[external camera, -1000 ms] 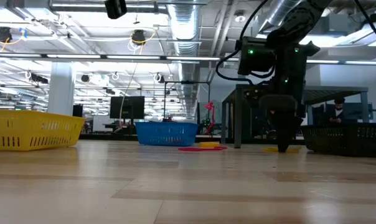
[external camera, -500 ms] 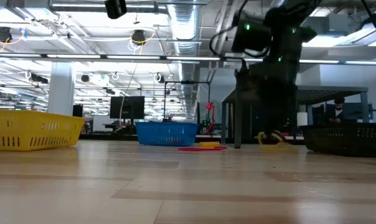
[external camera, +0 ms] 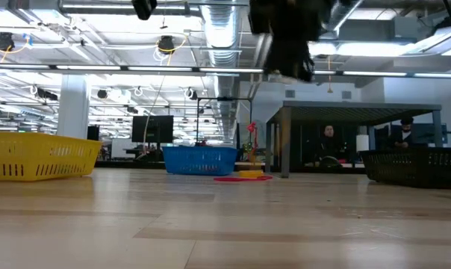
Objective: Pick & Place Office Desk Supplies
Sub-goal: Put the yellow rubber band into the yellow bin
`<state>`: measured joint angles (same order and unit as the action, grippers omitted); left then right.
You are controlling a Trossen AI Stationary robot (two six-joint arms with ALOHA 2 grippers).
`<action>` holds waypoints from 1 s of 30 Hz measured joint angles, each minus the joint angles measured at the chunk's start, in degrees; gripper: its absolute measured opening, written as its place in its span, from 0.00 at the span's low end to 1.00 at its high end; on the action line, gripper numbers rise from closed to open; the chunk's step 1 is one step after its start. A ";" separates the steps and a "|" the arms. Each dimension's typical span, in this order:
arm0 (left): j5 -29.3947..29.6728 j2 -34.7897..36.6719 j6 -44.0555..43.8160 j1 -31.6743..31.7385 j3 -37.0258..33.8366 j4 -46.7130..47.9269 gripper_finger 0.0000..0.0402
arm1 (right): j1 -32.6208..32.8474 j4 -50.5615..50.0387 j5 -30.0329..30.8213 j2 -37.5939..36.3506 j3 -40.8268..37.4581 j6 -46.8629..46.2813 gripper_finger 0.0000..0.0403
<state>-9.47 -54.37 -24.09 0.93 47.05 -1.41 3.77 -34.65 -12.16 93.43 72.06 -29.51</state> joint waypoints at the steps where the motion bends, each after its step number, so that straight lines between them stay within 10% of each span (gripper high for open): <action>1: 0.00 0.00 1.72 0.00 0.00 0.02 0.38 | 0.43 0.02 -0.06 -0.04 1.64 0.36 0.00; 30: -4.96 -14.44 11.66 -4.09 -0.02 -16.08 0.62 | 2.47 6.27 -0.66 -0.14 21.43 1.54 0.00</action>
<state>-14.44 -68.81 -12.43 -3.16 47.03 -17.49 6.24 -28.38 -12.83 93.30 93.49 -27.97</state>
